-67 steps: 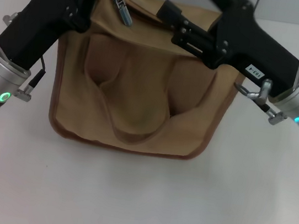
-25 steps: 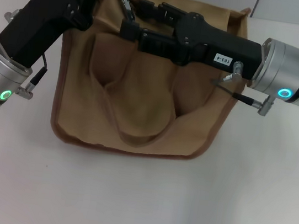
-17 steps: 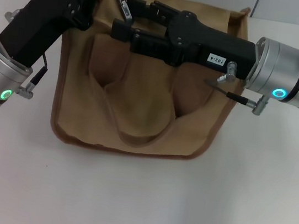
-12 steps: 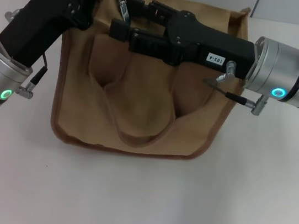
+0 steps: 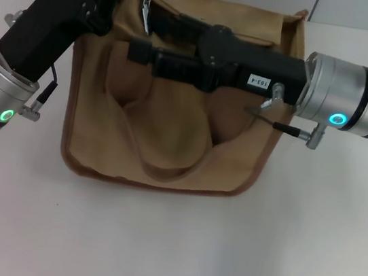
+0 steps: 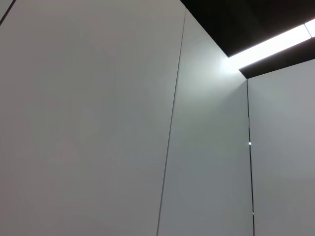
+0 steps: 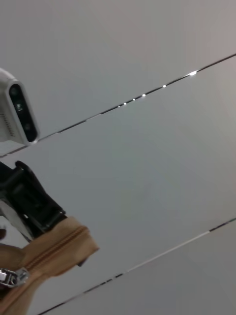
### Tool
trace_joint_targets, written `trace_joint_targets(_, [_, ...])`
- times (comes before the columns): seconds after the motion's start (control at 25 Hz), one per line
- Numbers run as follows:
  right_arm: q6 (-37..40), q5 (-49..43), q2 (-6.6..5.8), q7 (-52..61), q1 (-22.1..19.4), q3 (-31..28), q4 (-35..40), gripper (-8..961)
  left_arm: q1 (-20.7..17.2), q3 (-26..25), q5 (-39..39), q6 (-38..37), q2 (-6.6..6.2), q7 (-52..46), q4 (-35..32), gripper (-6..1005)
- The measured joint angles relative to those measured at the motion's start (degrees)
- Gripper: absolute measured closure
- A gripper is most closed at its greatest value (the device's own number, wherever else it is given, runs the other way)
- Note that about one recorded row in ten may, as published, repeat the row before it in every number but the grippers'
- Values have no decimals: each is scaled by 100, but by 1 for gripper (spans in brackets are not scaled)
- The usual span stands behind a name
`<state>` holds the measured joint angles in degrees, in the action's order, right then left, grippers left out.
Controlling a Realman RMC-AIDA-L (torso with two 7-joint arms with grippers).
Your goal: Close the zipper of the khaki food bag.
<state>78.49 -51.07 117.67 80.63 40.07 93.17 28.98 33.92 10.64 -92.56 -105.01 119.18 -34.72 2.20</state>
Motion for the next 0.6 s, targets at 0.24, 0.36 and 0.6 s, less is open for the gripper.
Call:
trace_joint_targets(0.24, [-14,-114,44,32,16,-102,-12,119,1,-2,5,-1,0,0,-1,941])
trace_joint_targets(0.36, [-19,-128,52,35,16,-231,-48,119,2,-2,7,-22,0,0,3,940])
trace_joint_targets(0.6, [0,-146,72,34,20,-252,0,119,2,-1,7,-46,0,0,11,939])
